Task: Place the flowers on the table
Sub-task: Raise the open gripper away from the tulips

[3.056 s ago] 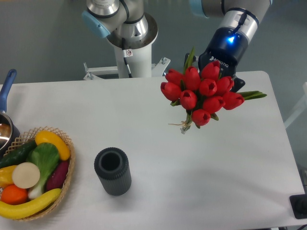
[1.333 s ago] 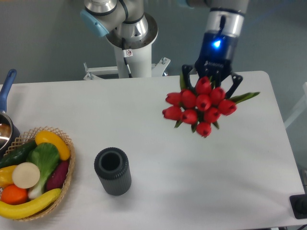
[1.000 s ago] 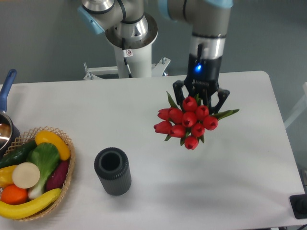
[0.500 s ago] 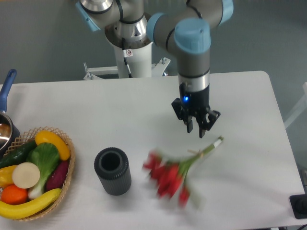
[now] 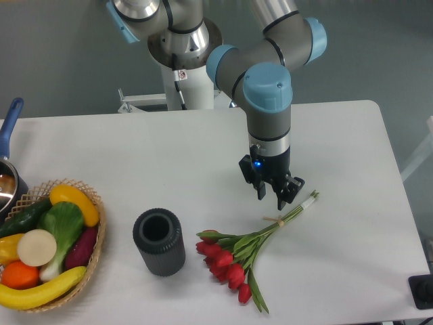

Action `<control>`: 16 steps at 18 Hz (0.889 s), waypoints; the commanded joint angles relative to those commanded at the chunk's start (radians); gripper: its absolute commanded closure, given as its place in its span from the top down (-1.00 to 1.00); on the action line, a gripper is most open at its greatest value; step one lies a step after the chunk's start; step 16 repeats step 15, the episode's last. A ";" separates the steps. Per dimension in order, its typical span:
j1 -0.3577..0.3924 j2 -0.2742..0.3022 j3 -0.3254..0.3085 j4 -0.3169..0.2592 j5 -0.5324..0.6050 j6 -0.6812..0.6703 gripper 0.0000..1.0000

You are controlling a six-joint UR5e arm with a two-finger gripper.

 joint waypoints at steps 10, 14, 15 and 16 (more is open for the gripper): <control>0.090 0.041 0.117 -0.182 -0.002 0.331 1.00; 0.118 0.063 0.107 -0.198 -0.005 0.393 1.00; 0.121 0.066 0.104 -0.198 -0.008 0.393 1.00; 0.121 0.066 0.104 -0.198 -0.008 0.393 1.00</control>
